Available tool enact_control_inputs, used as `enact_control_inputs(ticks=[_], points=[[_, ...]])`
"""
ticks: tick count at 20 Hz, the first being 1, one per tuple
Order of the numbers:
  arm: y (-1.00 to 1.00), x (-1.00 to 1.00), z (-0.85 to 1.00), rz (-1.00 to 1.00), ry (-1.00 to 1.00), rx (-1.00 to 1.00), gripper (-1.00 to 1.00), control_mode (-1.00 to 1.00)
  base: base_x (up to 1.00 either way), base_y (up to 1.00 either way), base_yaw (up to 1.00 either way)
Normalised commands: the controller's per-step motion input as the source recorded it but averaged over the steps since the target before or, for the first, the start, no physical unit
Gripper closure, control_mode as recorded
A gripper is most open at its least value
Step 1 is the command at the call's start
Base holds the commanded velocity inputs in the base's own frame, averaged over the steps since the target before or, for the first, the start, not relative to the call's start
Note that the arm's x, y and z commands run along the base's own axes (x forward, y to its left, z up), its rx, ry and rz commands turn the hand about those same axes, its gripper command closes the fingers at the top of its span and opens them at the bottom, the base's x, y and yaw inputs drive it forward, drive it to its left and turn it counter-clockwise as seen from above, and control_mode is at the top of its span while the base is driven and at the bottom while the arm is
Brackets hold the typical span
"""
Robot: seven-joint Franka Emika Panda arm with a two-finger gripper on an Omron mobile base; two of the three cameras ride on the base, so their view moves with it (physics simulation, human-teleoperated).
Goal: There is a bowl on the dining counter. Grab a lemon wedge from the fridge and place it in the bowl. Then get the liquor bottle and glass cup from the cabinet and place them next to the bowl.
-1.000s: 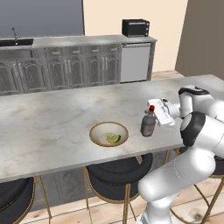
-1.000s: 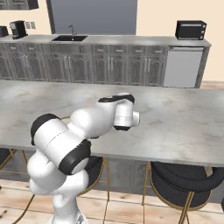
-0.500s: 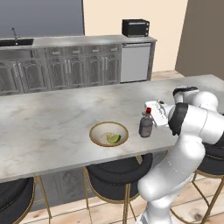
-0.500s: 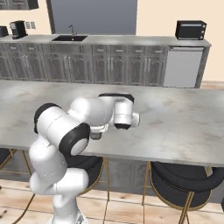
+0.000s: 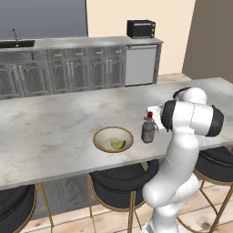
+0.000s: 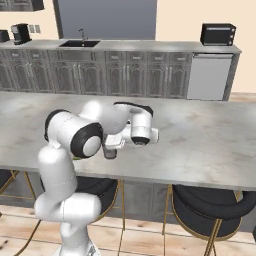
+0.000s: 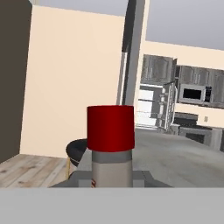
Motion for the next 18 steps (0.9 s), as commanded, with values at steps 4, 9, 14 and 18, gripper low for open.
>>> enact_control_inputs(ticks=[4, 9, 14, 18], points=[[0.04, 0.42, -0.24, 0.02, 0.07, 0.0, 1.0, -1.0, 0.0, 0.0, 0.0], [0.01, 0.42, -0.26, 0.02, 0.04, 0.0, 1.0, -1.0, 0.0, 0.0, 0.0], [0.03, 0.34, -0.27, 0.01, 0.01, 0.0, 1.0, -1.0, 0.0, 0.0, 0.0], [0.13, 0.11, -0.44, 0.0, 0.0, -0.03, -1.0, -1.0, 0.0, 0.0, 0.0]])
